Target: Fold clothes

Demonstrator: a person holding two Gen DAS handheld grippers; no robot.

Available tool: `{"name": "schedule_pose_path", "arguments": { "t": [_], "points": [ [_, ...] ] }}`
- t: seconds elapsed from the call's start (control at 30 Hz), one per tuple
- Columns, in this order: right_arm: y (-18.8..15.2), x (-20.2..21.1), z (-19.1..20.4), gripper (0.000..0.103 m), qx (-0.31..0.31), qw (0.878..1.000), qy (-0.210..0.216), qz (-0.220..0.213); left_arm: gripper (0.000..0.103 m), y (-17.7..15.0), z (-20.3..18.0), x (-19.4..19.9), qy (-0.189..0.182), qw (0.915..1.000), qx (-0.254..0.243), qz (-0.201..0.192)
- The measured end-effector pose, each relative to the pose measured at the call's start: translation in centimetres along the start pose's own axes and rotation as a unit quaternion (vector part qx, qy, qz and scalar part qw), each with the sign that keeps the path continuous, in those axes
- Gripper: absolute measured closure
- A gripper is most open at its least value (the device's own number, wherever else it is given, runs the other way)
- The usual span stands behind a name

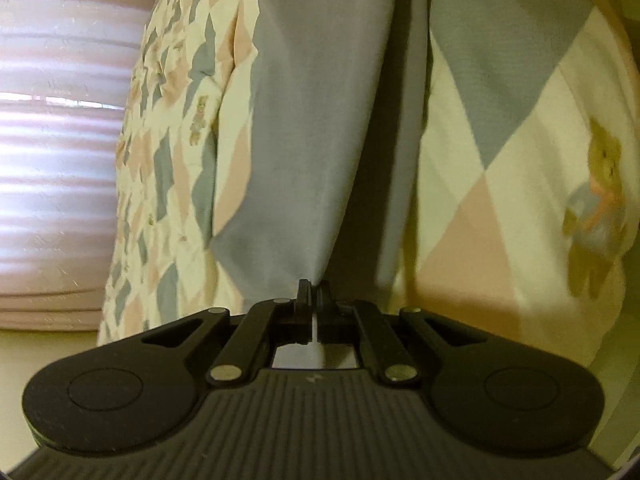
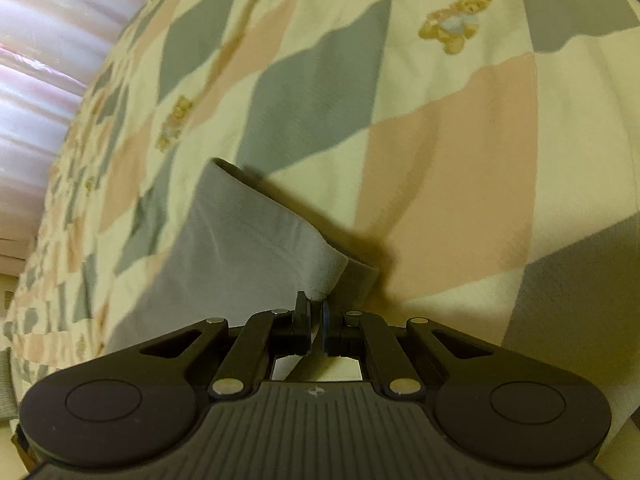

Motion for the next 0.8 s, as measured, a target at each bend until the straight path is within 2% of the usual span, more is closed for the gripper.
{"name": "schedule_pose_path", "arguments": {
  "t": [0.1, 0.13, 0.17, 0.2, 0.23, 0.27, 0.33, 0.4, 0.43, 0.5, 0.6, 0.7, 0.77, 0.8],
  "points": [
    [-0.3, -0.9, -0.2, 0.093, 0.014, 1.0, -0.016, 0.007, 0.101, 0.4, -0.6, -0.6, -0.018, 0.9994, 0.027, 0.012],
    [-0.4, -1.2, 0.0, 0.09, 0.027, 0.999, -0.032, 0.007, 0.098, 0.5, -0.7, -0.9, -0.031, 0.9985, 0.039, 0.022],
    [-0.5, -1.3, 0.3, 0.073, 0.039, 0.998, -0.049, 0.007, 0.094, 0.6, -0.8, -1.3, -0.045, 0.9972, 0.05, 0.032],
    [-0.5, -1.3, 0.6, 0.066, 0.054, 0.996, -0.071, 0.007, 0.093, 0.4, -0.7, -1.4, -0.054, 0.9952, 0.068, 0.045],
    [-0.6, -1.2, 1.1, 0.053, 0.073, 0.992, -0.099, 0.006, 0.087, 0.3, -0.6, -1.5, -0.064, 0.9925, 0.087, 0.058],
    [-0.7, -0.9, 1.7, 0.047, 0.093, 0.989, -0.115, 0.001, 0.085, 0.0, -0.2, -1.3, -0.069, 0.9895, 0.108, 0.066],
    [-0.8, 0.1, 3.0, 0.038, 0.131, 0.981, -0.144, -0.018, 0.082, -1.2, 1.6, -0.7, -0.088, 0.9757, 0.176, 0.096],
    [-1.0, 1.4, 4.2, 0.036, 0.156, 0.973, -0.163, -0.042, 0.081, -2.8, 3.8, -0.1, -0.098, 0.9548, 0.251, 0.126],
    [-1.2, 1.8, 4.8, 0.036, 0.164, 0.972, -0.163, -0.05, 0.081, -3.8, 5.1, 0.3, -0.098, 0.9418, 0.289, 0.141],
    [-1.9, 2.2, 6.1, 0.036, 0.169, 0.973, -0.149, -0.056, 0.08, -6.3, 7.8, 0.7, -0.09, 0.9097, 0.367, 0.172],
    [-3.8, 1.4, 8.6, 0.037, 0.172, 0.977, -0.115, -0.049, 0.079, -10.2, 11.5, -0.3, -0.077, 0.8662, 0.451, 0.201],
    [-7.3, -0.8, 11.9, 0.037, 0.186, 0.979, -0.08, -0.02, 0.068, -14.4, 15.1, -3.2, -0.063, 0.8212, 0.52, 0.226],
    [-10.1, -2.6, 14.0, 0.037, 0.196, 0.978, -0.068, -0.002, 0.065, -16.7, 17.2, -5.9, -0.062, 0.7993, 0.551, 0.231],
    [-11.5, -3.6, 15.1, 0.038, 0.201, 0.978, -0.062, 0.007, 0.064, -17.5, 17.8, -7.3, -0.063, 0.795, 0.558, 0.23]
  ]
}}
Point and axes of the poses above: each gripper's, at about its wrist camera, not at the fingertips, and x roughly against the way its jaws point, z to its left, y to its top, the point moved 3 cm from there along -x, roughly the way its jaws point, and after that the axes turned 11 degrees about y, right-handed, at the moved point
